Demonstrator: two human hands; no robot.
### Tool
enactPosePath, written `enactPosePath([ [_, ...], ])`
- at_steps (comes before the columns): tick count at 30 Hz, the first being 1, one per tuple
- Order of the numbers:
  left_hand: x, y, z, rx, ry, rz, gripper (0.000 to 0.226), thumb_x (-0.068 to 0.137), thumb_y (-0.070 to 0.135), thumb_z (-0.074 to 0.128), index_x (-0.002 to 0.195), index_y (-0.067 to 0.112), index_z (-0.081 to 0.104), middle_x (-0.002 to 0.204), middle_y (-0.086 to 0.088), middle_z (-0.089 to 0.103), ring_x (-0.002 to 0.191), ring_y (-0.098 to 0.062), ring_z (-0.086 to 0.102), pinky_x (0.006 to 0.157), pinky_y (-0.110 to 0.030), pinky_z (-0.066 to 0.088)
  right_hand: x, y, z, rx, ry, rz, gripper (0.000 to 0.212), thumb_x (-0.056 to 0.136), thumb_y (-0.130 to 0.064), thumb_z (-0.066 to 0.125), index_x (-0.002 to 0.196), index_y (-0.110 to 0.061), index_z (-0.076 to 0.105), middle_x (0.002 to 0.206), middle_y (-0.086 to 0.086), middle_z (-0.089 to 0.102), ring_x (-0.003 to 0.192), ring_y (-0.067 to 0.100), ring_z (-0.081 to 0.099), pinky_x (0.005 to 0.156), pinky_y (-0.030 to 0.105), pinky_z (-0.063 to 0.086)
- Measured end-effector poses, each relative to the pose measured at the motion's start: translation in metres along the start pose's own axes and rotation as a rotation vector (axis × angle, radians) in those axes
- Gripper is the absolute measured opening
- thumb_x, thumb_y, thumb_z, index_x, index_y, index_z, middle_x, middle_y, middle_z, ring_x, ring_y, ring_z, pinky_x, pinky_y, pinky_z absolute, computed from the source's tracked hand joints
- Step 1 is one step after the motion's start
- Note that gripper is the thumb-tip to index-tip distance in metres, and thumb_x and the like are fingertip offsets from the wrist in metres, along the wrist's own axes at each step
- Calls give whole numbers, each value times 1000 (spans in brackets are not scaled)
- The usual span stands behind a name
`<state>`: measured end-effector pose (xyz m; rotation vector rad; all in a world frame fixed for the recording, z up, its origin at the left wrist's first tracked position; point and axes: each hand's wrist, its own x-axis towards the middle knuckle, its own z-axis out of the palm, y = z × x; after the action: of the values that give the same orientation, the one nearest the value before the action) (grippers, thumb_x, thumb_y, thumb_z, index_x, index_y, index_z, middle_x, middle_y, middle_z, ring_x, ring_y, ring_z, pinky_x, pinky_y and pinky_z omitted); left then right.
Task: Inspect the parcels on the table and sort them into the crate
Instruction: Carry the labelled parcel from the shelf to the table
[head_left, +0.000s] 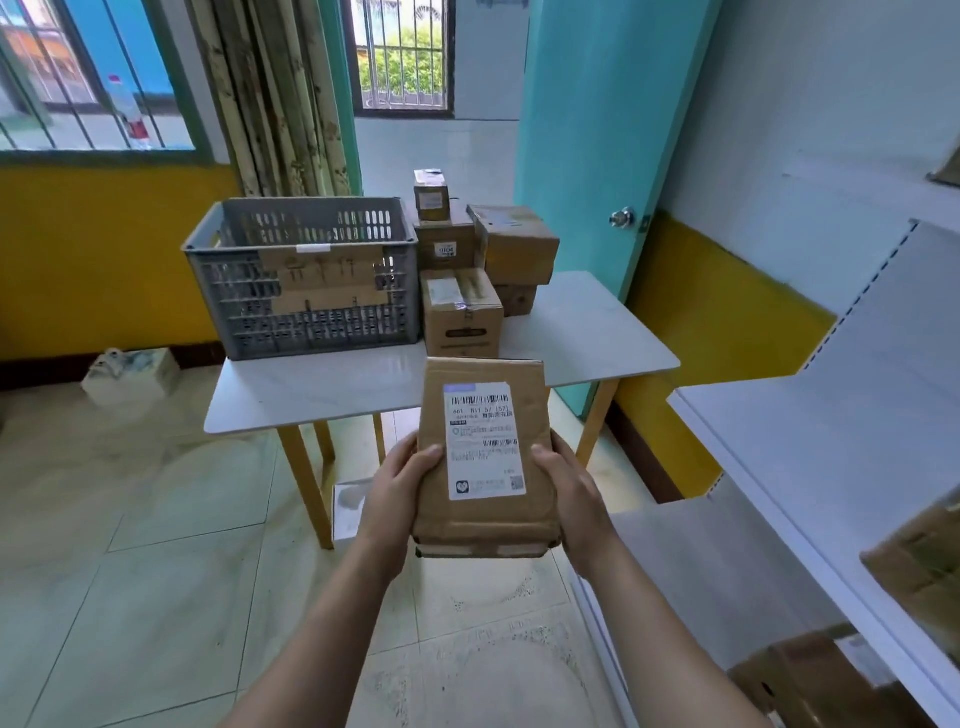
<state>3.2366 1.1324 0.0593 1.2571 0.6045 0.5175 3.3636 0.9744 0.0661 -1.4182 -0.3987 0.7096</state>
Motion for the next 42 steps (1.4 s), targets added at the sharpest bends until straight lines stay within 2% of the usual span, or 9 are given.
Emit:
enactPosePath([
  [4,47,4,5,4,25,-14,30,100,26,62,128,17,66,111,-7,78,96,-24,77,66,-25,59,48,0,-4,44,-41,24,37,92,-47,60,128,-39,63,125,3,71,116,29,68,101,59,52],
  [12,166,16,38,-2,68,-23,36,99,28,63,132,16,63,111,-11,78,98,-30,76,71,-35,61,164,-26,-32,96,-83,24,32,101,-26,56,133,-31,59,124,3,72,114,28,69,104,55,51],
  [20,278,46,73,15,156,58,37,98,26,65,134,17,61,113,-8,78,101,-27,76,75,-35,62,282,-72,-57,45,-149,-32,35,101,-30,57,136,-29,57,121,1,74,110,23,72,94,46,59],
  [27,339,51,72,1,170,38,54,92,40,70,140,22,54,122,-9,73,102,-23,75,79,-35,61,354,-76,-52,33,-115,-21,35,98,-31,63,132,-28,60,116,2,75,106,26,73,87,43,61],
  [31,384,66,54,-56,64,53,76,75,46,76,144,26,50,135,-6,68,117,-25,70,95,-42,58,400,-88,-35,37,-81,-57,33,96,-30,64,129,-26,63,113,1,77,102,22,74,79,35,61],
  [34,409,76,47,0,-81,59,84,75,40,78,150,32,43,133,2,70,118,-20,70,88,-29,59,429,-93,-27,29,-47,-51,30,98,-29,61,128,-29,64,112,0,77,102,23,74,85,40,62],
  [37,438,87,39,61,-188,47,97,70,44,80,155,43,33,135,9,69,121,-14,68,97,-31,57,459,-108,-16,-10,-25,-63,29,98,-31,61,126,-29,65,112,-1,76,104,23,73,89,43,61],
  [40,466,99,27,150,-270,34,105,71,50,81,157,53,21,144,12,61,126,-9,64,109,-37,51,484,-119,-8,-20,-16,-84,26,99,-29,60,124,-27,65,113,2,76,102,21,73,83,36,61],
  [42,480,104,22,181,-305,29,108,72,47,83,158,54,17,146,12,59,125,-6,63,104,-31,54,496,-120,-5,-6,4,-89,28,99,-29,60,127,-25,61,114,3,75,97,17,74,74,28,60],
])
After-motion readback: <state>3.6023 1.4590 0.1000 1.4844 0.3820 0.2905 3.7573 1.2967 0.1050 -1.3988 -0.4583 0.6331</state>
